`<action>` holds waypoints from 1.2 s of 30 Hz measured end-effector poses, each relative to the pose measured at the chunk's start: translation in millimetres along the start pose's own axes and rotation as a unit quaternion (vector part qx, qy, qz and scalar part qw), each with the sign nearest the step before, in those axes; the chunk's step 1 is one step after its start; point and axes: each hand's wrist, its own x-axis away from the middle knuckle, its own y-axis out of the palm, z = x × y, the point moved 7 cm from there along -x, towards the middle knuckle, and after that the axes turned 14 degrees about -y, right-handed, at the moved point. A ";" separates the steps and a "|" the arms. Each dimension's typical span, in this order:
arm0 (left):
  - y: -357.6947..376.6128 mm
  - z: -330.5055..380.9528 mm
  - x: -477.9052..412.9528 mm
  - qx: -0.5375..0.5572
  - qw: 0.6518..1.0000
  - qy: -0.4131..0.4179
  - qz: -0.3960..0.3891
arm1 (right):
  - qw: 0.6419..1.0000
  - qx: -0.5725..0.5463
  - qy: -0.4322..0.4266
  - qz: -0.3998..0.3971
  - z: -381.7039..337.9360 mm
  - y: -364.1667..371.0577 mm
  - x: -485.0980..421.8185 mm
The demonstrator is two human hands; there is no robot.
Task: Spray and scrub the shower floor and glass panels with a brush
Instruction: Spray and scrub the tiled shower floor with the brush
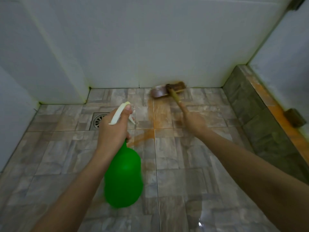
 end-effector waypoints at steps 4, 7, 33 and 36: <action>-0.2 -0.2 2.2 -0.007 1.000 0.007 0.000 | 0.990 -0.043 0.123 0.061 37.2 -15.6 5.4; 7.0 0.9 1.3 -0.005 1.000 0.006 -0.002 | 0.998 -0.033 0.052 0.019 31.4 -7.2 0.9; 38.0 -3.6 -0.9 -0.028 0.999 -0.002 -0.031 | 0.989 -0.008 0.133 0.058 95.7 -57.2 23.8; 30.6 -4.1 -3.4 -0.025 0.999 -0.008 -0.020 | 0.994 -0.051 0.096 0.019 35.2 -31.5 6.9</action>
